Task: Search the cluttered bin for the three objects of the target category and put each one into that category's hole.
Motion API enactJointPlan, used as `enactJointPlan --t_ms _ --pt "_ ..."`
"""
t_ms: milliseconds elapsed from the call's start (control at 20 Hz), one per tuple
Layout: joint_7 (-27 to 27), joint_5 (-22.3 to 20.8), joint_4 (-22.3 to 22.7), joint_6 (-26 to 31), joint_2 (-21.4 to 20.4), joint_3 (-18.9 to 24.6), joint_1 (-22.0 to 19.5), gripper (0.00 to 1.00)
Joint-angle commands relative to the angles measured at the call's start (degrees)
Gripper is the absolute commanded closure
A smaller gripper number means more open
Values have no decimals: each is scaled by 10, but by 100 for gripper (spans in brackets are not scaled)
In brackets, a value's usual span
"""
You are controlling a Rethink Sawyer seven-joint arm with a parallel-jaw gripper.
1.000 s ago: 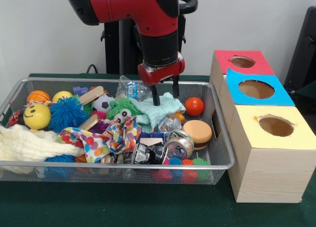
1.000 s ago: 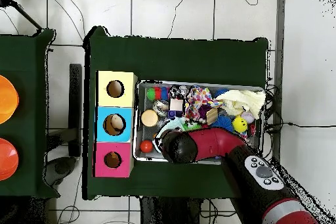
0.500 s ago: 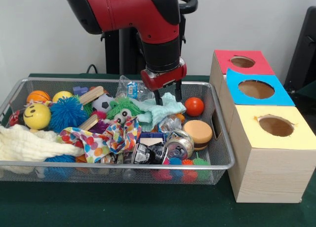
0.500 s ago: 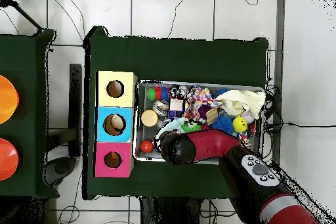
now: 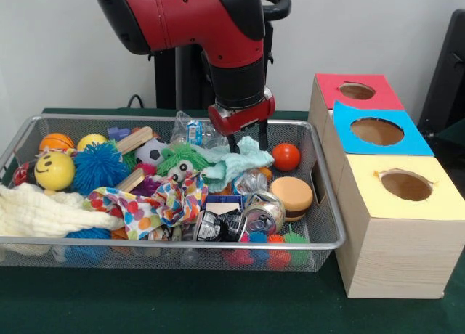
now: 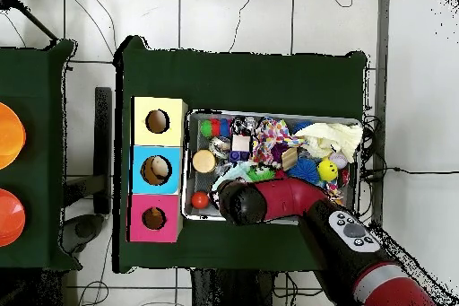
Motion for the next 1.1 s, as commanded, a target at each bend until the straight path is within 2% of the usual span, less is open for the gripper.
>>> enactJointPlan --t_ms 50,1100 --pt "13 -45 -60 -39 18 1 -6 0" --pt "16 -50 -57 -46 17 1 -6 0"
